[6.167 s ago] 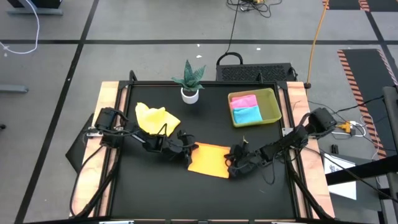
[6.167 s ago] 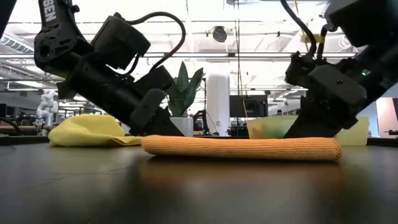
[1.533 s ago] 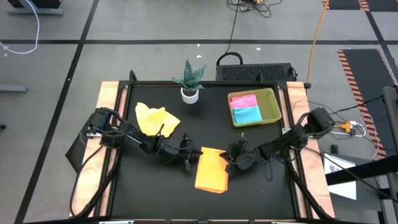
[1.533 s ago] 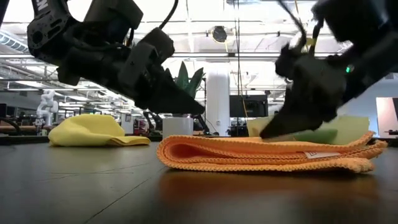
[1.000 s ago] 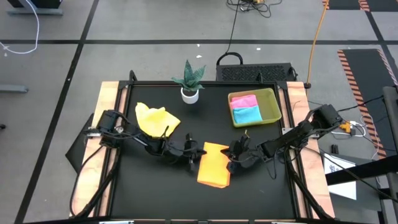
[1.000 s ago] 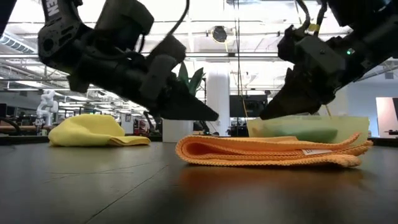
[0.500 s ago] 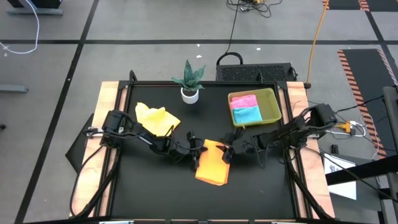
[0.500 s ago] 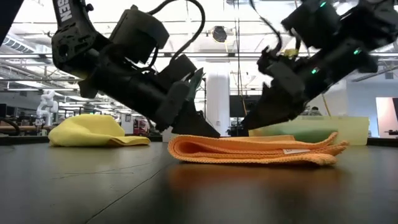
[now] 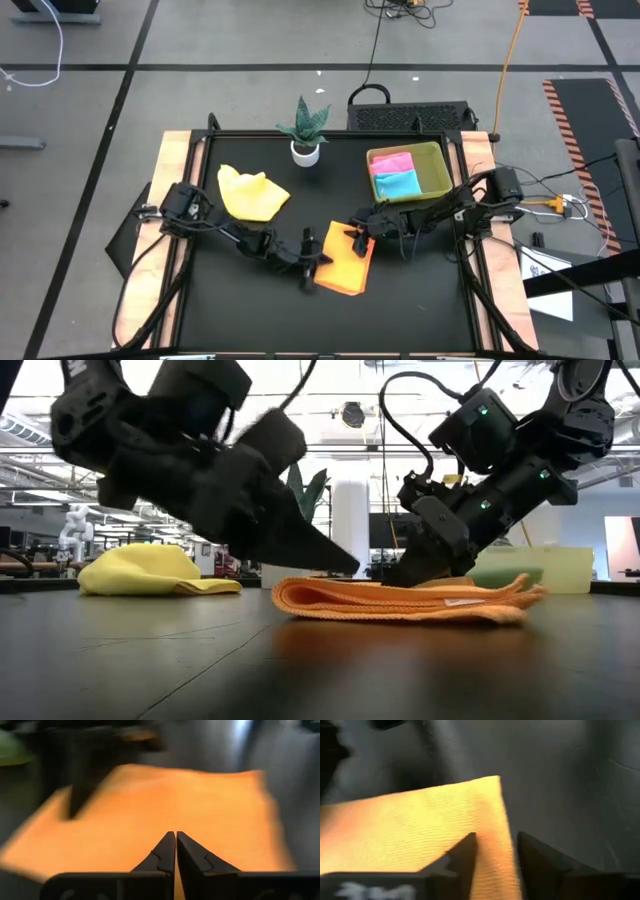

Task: Fold microfiber towels
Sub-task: Fold the orange microfiber cloth

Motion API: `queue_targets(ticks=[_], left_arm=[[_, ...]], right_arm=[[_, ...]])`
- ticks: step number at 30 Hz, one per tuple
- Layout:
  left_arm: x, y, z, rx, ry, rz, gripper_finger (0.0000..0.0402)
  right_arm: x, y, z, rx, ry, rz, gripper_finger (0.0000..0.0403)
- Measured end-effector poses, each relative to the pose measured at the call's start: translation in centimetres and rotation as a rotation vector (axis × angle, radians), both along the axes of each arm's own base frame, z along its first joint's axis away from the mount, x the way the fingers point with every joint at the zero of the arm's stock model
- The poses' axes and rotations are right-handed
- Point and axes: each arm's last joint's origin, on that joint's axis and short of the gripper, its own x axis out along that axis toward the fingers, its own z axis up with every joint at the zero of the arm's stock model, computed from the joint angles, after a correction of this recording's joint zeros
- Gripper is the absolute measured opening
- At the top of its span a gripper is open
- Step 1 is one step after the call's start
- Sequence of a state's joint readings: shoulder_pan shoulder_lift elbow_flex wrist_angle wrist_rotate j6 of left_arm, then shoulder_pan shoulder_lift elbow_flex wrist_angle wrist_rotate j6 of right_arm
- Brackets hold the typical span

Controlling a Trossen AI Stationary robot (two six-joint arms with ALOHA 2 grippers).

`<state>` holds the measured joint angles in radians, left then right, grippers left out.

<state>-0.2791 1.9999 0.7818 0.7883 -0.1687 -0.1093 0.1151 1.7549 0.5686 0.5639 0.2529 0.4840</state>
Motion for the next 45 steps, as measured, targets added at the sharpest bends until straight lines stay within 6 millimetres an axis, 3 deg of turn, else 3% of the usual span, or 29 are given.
queue_targets(ticks=[5, 7, 12, 18, 25, 31, 39, 45], left_arm=[[-0.4, -1.7, 0.1, -0.012, -0.01, -0.088, 0.0017], [-0.6, -1.7, -0.2, 0.009, 0.02, -0.067, 0.0017], [-1.0, -1.2, -1.1, 0.045, 0.119, 0.01, 0.0017], [-0.9, -1.0, -1.0, 0.043, 0.115, 0.024, 0.0017], [-1.0, -1.0, -0.3, 0.024, 0.106, 0.033, 0.0017], [-1.2, -1.7, 0.6, -0.038, 0.088, 0.008, 0.0017], [-1.5, -2.3, -0.8, -0.027, 0.118, 0.07, 0.0017], [-1.4, -1.9, -1.6, 0.006, 0.107, 0.183, 0.0017]], right_arm=[[-0.1, 0.1, 0.4, -0.014, 0.006, 0.044, 0.0032], [-0.2, 0.2, 0.9, -0.027, -0.003, 0.07, 0.001], [-0.3, 0.5, 3.4, -0.041, -0.104, 0.068, 0.0014], [-0.8, 1.7, 6.1, -0.057, -0.217, 0.089, 0.0005], [-1.0, 4.1, 5.9, -0.034, -0.221, 0.064, 0.0003], [0.6, 5.8, 6.1, -0.073, -0.222, 0.036, 0.0003], [3.8, 7.1, 6.2, -0.153, -0.074, 0.067, 0.0002], [5.0, 9.0, 7.5, -0.225, -0.093, 0.129, 0.0002]])
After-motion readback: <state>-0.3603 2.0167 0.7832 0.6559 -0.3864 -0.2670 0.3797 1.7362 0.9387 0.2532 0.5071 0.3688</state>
